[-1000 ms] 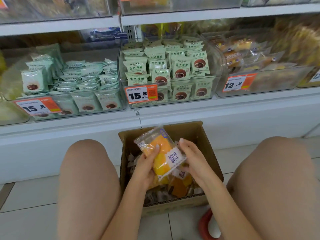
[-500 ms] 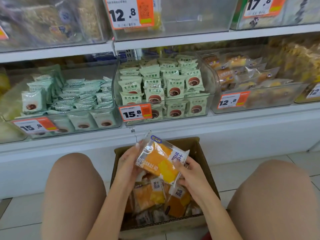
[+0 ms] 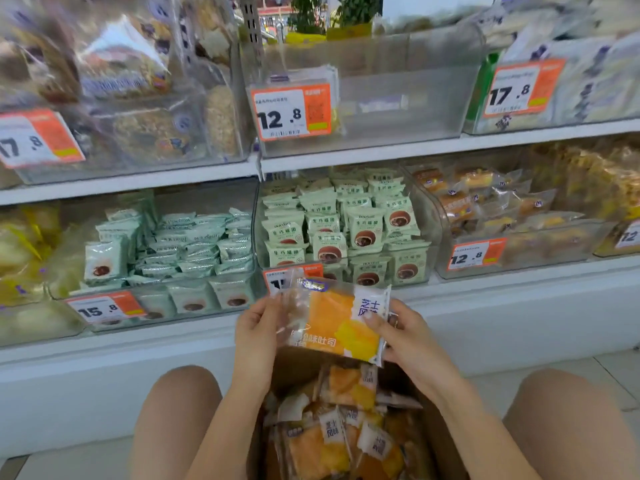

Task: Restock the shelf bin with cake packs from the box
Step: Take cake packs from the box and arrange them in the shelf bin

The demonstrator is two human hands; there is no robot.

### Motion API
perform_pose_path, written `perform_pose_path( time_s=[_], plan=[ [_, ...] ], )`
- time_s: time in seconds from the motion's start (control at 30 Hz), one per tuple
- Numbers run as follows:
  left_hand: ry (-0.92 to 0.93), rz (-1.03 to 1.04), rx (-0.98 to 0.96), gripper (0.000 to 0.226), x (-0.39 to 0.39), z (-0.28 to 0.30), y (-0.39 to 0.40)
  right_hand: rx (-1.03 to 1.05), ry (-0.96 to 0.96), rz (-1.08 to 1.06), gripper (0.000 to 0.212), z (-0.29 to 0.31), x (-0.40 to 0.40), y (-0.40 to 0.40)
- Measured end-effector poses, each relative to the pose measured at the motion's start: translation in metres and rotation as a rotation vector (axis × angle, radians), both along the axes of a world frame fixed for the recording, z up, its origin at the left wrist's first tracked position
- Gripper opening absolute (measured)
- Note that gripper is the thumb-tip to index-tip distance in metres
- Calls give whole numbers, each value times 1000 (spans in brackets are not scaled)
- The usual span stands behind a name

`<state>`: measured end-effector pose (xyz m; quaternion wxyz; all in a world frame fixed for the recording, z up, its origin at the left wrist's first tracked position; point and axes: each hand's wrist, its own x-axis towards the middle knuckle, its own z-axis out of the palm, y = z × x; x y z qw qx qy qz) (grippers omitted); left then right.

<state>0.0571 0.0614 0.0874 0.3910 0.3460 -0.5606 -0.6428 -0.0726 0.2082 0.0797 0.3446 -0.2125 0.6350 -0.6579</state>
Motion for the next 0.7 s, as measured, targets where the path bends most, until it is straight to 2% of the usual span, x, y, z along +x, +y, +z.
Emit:
perform_pose_path(
  time_s=[0.07, 0.2, 0.3, 0.4, 0.47, 0.53, 0.6, 0.63, 0.7],
  plan=[
    [46, 32, -225, 36, -10, 45, -21, -138, 42, -41, 19, 55, -23, -7],
    [25, 344, -1109, 37, -48, 137, -66, -423, 183, -94, 22, 184, -66, -29],
    [-17, 476, -1463, 29, -96, 195, -98, -517, 313, -143, 15, 262, -95, -69],
    [-237, 609, -1632, 30, -138, 217, -131, -494, 403, -135, 28, 312, -122, -120],
    [-308, 666, -1721, 37, -151, 213, -147, -307, 500, -87, 38, 325, -143, -154],
    [-256, 733, -1755, 39, -156, 207, -154, -44, 563, 13, 48, 323, -164, -183],
    [-206, 764, -1764, 40, -160, 203, -156, 117, 590, 103, 54, 311, -181, -203],
    [-190, 772, -1773, 42, -161, 202, -157, 164, 602, 144, 49, 303, -186, -211],
    [-159, 791, -1782, 45, -163, 200, -160, 303, 759, 179, 35, 288, -192, -224]
  ],
)
